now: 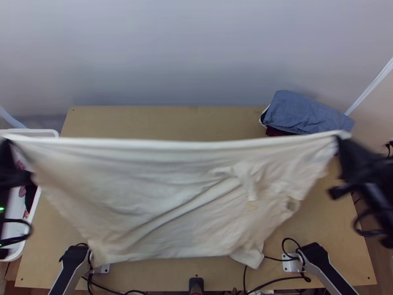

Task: Fold the t-shirt

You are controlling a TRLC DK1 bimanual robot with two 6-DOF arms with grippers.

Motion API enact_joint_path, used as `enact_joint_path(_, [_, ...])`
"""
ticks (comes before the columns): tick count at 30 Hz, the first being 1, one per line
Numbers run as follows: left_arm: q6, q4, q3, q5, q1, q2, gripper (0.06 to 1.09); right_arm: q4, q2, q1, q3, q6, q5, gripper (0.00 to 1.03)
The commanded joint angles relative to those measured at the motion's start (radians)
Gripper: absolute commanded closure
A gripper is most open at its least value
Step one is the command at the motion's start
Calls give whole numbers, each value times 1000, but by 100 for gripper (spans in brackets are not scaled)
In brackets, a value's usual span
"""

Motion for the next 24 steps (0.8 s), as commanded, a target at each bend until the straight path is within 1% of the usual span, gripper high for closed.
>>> enact_joint_path(1, [-29, 49, -201, 12, 6, -67, 105, 15, -38, 11, -181, 68, 10, 100])
enact_joint_path(3, [-31, 72, -305, 21, 6, -87, 105, 55, -51, 12, -273, 96, 7, 100])
enact_joint_path(7, [-40, 170, -437, 25, 14, -75, 105, 161, -26, 12, -406, 136, -10, 100])
enact_joint_path(12, [-49, 327, -535, 28, 8, 40, 105, 331, 86, 9, -506, 166, -19, 100])
enact_joint_path(15, [-48, 412, -558, 28, 5, 148, 105, 406, 196, -3, -508, 185, -19, 100])
enact_joint_path(17, [-46, 475, -552, 28, 20, 234, 105, 443, 273, -29, -495, 200, -34, 100])
enact_joint_path(21, [-37, 546, -514, 28, 23, 407, 105, 532, 434, -78, -471, 212, -46, 100])
enact_joint_path(24, [-31, 577, -465, 28, 34, 542, 105, 541, 563, -94, -409, 231, -49, 100])
